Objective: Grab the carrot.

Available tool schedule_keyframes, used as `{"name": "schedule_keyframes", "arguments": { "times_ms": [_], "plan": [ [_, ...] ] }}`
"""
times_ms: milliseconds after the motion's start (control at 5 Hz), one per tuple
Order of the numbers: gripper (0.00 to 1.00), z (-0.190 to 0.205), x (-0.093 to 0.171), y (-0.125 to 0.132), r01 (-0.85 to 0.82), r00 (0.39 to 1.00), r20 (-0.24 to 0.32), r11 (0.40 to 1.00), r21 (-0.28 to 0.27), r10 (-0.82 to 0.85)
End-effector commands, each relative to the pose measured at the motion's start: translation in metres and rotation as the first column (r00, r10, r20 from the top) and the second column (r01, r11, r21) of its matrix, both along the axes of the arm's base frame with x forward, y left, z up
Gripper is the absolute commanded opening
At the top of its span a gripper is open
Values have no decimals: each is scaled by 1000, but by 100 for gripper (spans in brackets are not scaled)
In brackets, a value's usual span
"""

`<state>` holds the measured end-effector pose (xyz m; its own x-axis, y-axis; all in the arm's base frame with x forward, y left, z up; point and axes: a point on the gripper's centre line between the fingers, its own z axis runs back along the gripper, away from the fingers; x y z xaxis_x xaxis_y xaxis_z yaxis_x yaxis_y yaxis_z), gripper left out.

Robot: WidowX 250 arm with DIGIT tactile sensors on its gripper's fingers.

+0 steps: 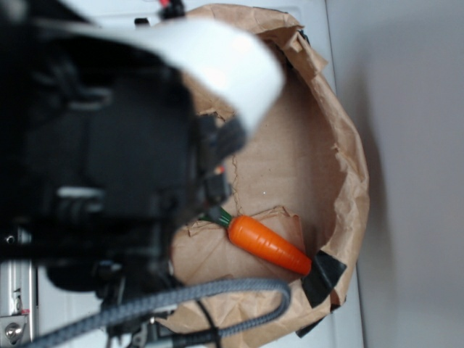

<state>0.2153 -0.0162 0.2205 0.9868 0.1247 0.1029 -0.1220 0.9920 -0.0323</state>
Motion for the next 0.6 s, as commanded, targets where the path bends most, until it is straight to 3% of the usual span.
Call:
{"name": "schedule_keyframes", "arguments": {
  "times_ms": [0,200,400],
  "plan": [
    [100,12,4,1,-9,999,47,1000,-4,9],
    [100,-38,32,23,-51,998,42,993,105,47],
    [100,-86,52,21,-2,998,65,985,172,-9]
  ]
}}
